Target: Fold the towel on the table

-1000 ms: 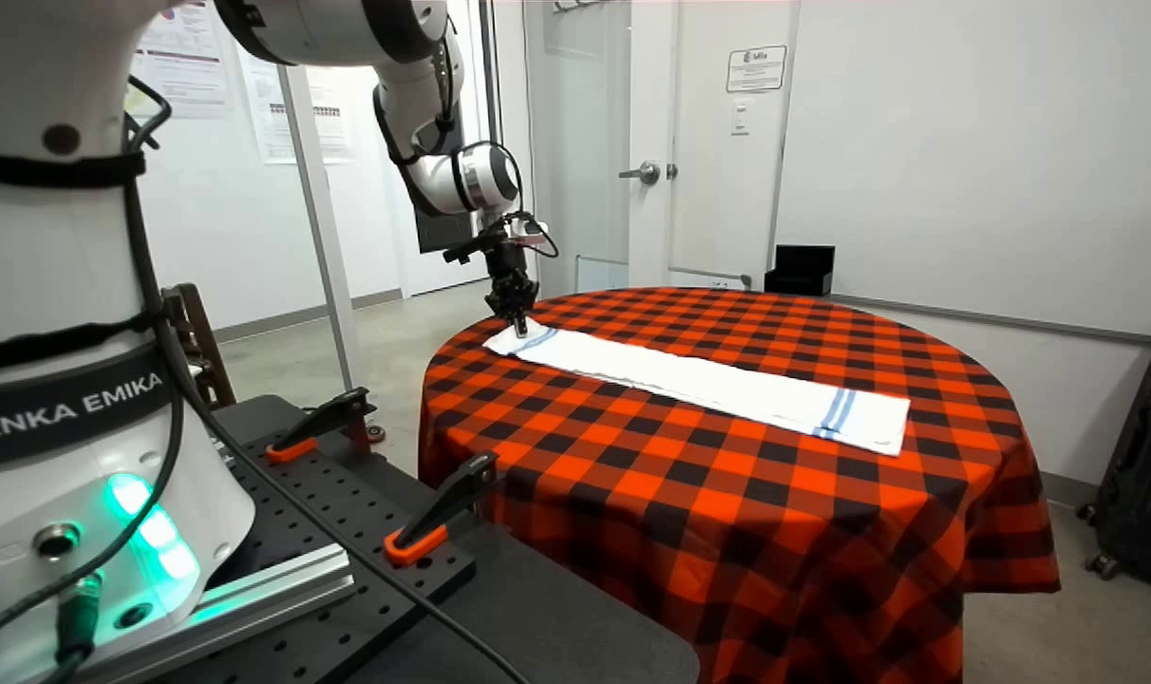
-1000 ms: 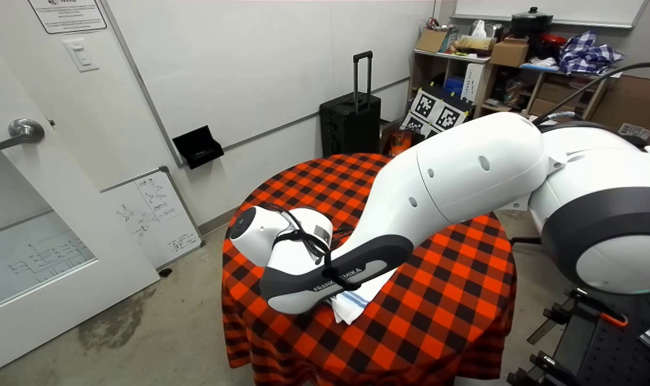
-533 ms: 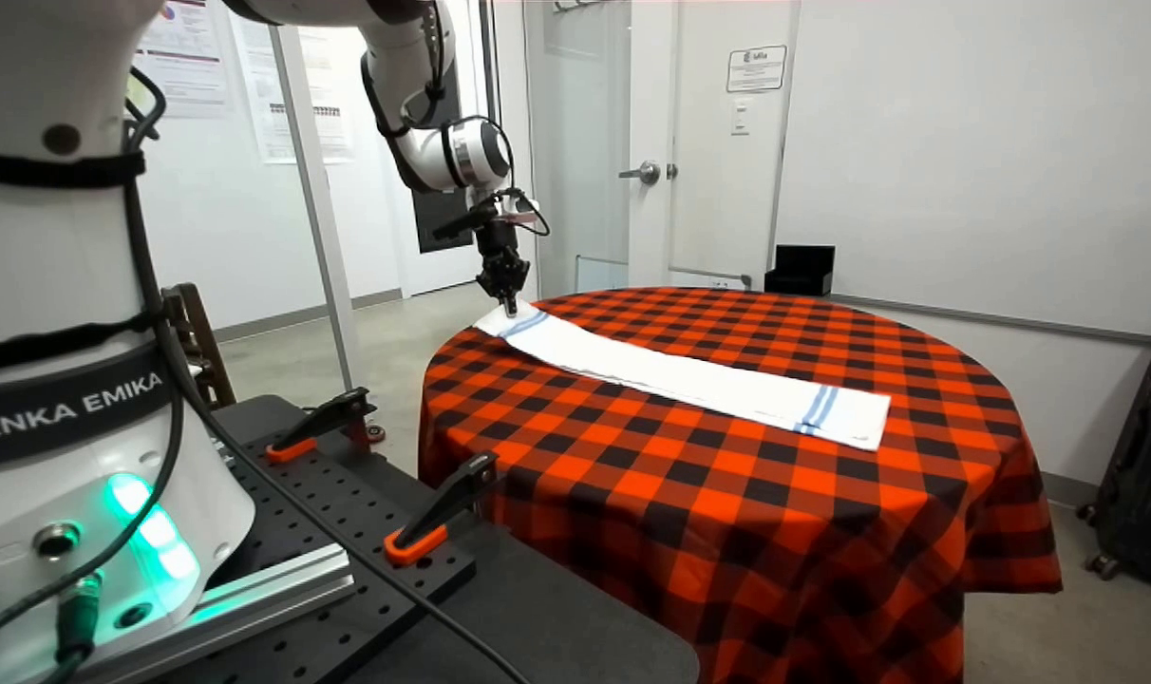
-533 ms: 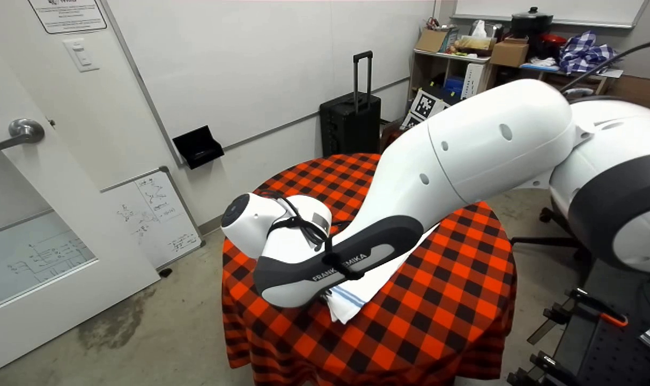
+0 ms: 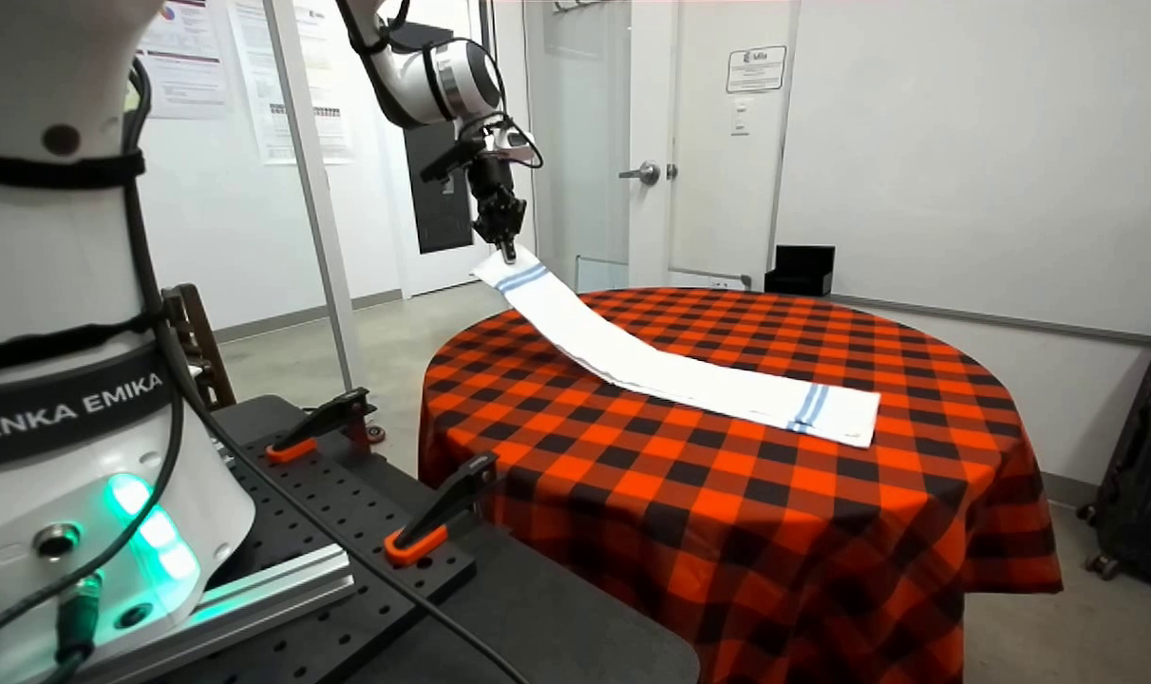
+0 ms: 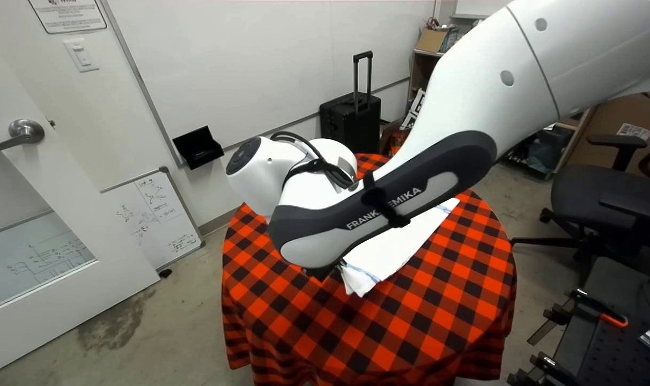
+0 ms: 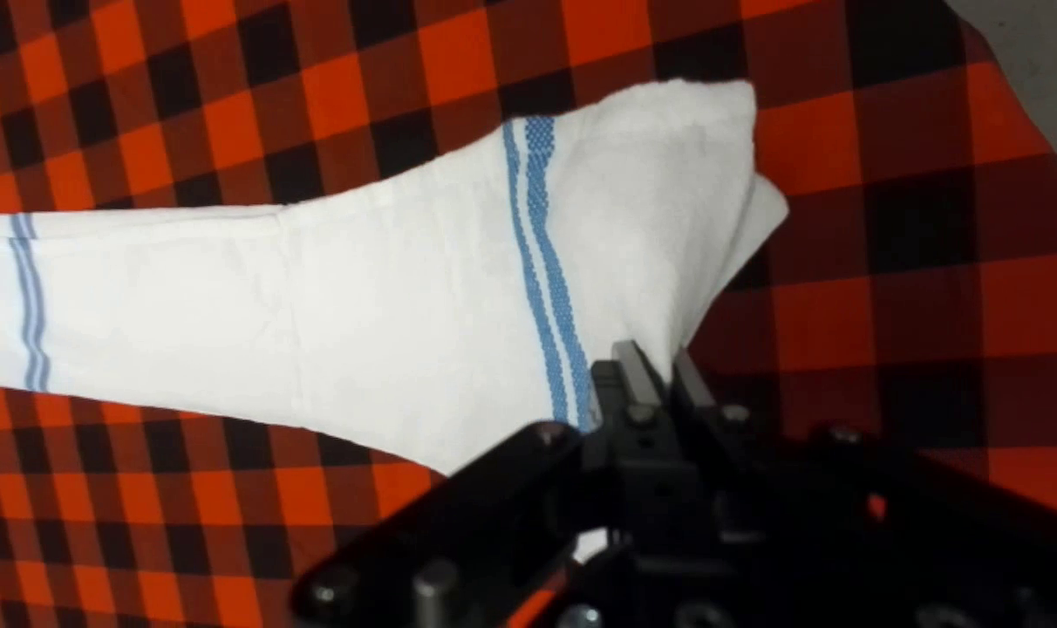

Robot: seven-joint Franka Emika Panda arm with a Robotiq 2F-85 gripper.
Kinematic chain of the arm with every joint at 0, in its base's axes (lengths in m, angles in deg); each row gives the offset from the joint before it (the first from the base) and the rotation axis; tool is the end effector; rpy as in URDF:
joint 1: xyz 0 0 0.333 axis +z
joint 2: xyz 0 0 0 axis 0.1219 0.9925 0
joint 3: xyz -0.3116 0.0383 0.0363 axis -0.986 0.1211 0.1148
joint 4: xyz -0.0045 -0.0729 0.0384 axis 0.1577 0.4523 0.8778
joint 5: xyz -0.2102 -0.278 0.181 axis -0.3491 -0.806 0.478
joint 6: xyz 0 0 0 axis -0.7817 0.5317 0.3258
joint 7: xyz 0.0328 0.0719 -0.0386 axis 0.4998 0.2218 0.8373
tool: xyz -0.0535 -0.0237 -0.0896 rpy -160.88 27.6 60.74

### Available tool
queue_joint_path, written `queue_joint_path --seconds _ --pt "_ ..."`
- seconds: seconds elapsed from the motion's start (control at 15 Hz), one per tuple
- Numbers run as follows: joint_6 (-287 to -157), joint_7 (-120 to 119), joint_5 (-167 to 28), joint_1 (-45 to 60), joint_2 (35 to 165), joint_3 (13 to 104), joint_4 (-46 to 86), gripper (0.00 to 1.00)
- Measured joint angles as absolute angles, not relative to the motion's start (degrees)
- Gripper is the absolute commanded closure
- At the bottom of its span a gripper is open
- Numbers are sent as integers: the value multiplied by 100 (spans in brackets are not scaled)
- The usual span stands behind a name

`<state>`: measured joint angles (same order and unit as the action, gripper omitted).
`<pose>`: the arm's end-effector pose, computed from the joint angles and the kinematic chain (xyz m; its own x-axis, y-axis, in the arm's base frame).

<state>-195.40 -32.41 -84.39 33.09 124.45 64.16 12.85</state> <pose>0.6121 0.2974 0.2295 0.9921 -0.0340 -0.1209 0.0142 -0.9262 0.3768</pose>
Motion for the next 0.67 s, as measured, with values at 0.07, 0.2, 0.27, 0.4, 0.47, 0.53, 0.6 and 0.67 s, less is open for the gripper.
queue_joint_path --seconds 0.07,0.2,0.27,0.4,0.47,0.53,0.6,0.67 --pt "-19548 -3274 -8479 3308 12208 6387 1512 99" --pt "-19560 -3350 -8608 3292 11736 6343 1944 99" --pt "-19563 -3396 -8685 3275 11502 6334 2144 99" --pt "-19564 -3493 -8854 3220 11055 6330 2522 99" --pt "-19565 -3513 -8937 3186 10854 6331 2691 99" --pt "-19565 -3520 -9010 3146 10669 6332 2844 99" --pt "-19566 -3521 -9079 3102 10495 6337 2983 99" --pt "-19568 -3521 -9133 3058 10342 6351 3098 99"
